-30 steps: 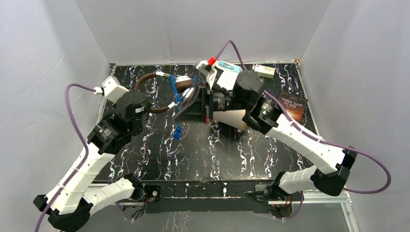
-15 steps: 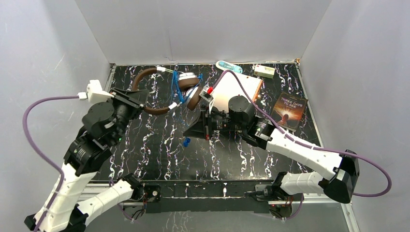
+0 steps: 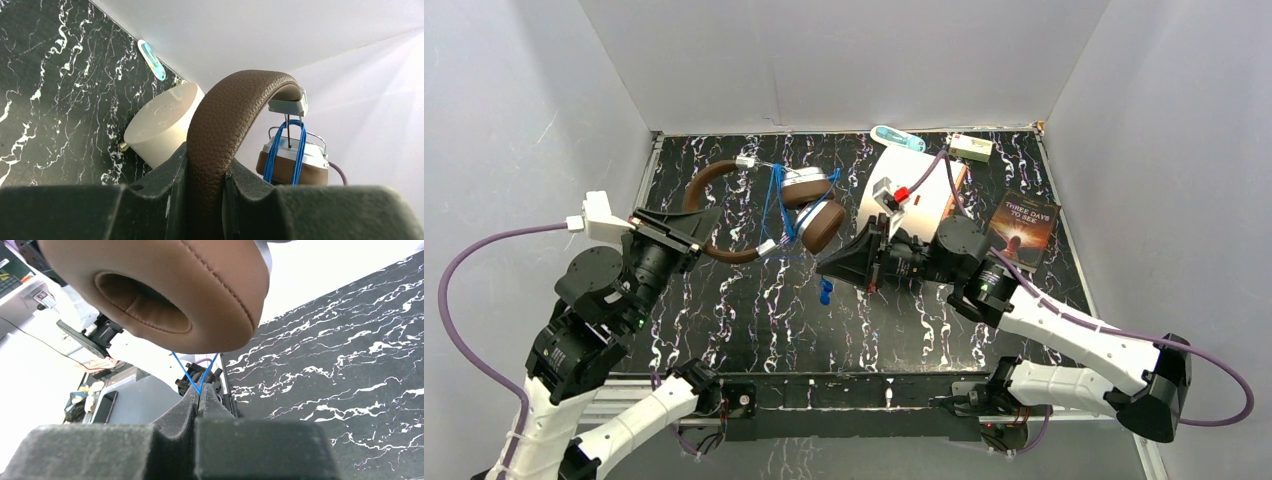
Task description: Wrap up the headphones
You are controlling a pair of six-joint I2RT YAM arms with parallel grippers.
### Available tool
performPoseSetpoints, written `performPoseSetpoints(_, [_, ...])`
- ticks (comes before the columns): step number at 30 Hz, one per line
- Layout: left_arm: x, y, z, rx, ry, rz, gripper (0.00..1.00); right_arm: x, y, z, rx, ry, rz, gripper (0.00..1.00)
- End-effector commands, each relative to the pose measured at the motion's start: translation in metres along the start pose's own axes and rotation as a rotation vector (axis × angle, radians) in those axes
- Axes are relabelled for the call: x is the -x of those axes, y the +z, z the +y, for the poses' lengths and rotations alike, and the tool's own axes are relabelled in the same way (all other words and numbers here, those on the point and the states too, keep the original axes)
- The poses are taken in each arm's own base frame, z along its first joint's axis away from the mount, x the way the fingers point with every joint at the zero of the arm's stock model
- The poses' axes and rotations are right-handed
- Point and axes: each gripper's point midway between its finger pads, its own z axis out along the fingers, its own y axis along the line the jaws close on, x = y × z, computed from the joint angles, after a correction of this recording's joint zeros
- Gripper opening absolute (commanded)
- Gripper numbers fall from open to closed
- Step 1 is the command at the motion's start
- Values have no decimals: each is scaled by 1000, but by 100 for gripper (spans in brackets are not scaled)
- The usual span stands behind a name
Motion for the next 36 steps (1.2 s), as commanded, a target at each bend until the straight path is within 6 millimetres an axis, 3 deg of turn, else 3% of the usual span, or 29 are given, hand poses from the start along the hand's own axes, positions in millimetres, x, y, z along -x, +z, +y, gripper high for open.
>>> performPoseSetpoints(1, [19, -11, -38, -159, -158, -50, 0, -15, -5, -8, -7, -21, 12, 0])
performPoseSetpoints(7, [28, -12, -14, -75, -188, -120, 0, -24, -28, 84, 575, -75, 54, 0])
performPoseSetpoints(12, [30, -6, 1, -51, -233, -180, 0, -35, -27, 100, 667, -35, 136, 0])
performPoseSetpoints(16, [24, 7, 4, -15, -200, -172, 0, -41, -4, 117, 728, -10, 200, 0])
performPoseSetpoints(21, [31, 10, 13, 47, -139, -214, 0, -25, -10, 141, 808, -82, 131, 0])
performPoseSetpoints(26, [27, 13, 22, 62, -134, -217, 0, -13, -6, 137, 705, -99, 84, 0])
performPoseSetpoints(29, [16, 20, 24, 68, -126, -185, 0, -2, 15, 111, 508, -57, 39, 0])
performPoseSetpoints(31, [12, 23, 26, 76, -119, -171, 0, 2, 18, 103, 452, -61, 5, 0])
performPoseSetpoints(34, [18, 17, 24, 76, -123, -185, 0, 3, 14, 97, 419, -77, -32, 0])
performPoseSetpoints(36, [27, 9, 20, 55, -138, -207, 0, -7, 10, 90, 386, -89, -8, 0])
